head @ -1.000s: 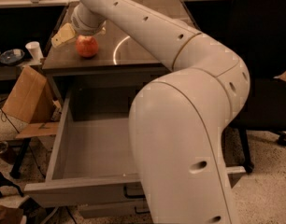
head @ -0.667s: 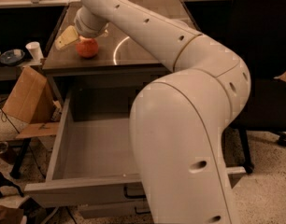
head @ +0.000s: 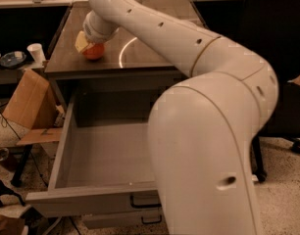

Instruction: Place apple into top drawer

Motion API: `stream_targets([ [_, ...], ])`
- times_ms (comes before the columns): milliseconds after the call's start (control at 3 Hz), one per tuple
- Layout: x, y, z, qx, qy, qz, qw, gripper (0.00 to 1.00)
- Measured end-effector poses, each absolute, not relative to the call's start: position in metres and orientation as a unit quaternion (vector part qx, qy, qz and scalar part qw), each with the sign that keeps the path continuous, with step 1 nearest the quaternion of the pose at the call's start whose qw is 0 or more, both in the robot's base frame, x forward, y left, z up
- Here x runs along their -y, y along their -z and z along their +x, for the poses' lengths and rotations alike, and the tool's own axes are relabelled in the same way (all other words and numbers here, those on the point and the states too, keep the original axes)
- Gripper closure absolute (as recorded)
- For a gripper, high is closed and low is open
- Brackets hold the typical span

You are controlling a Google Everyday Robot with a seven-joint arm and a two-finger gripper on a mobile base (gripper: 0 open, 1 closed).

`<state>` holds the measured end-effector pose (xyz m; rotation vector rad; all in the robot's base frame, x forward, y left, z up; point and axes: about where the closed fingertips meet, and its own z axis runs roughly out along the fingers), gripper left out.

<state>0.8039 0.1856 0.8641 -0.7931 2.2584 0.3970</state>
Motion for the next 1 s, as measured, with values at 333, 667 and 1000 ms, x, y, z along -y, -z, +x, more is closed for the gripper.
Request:
stream_targets([
  [333,-0.175,-0.875,0.796,-0.866,-0.15,-0.309,0.363,0.73],
  [667,-0.138,-0.904,0.755,-0.844,-0.161,-0.322,0.398,1.0],
  [1000,-0.106,-0.904,0.71,-0.824,-0.19,-0.348,0.404,1.0],
])
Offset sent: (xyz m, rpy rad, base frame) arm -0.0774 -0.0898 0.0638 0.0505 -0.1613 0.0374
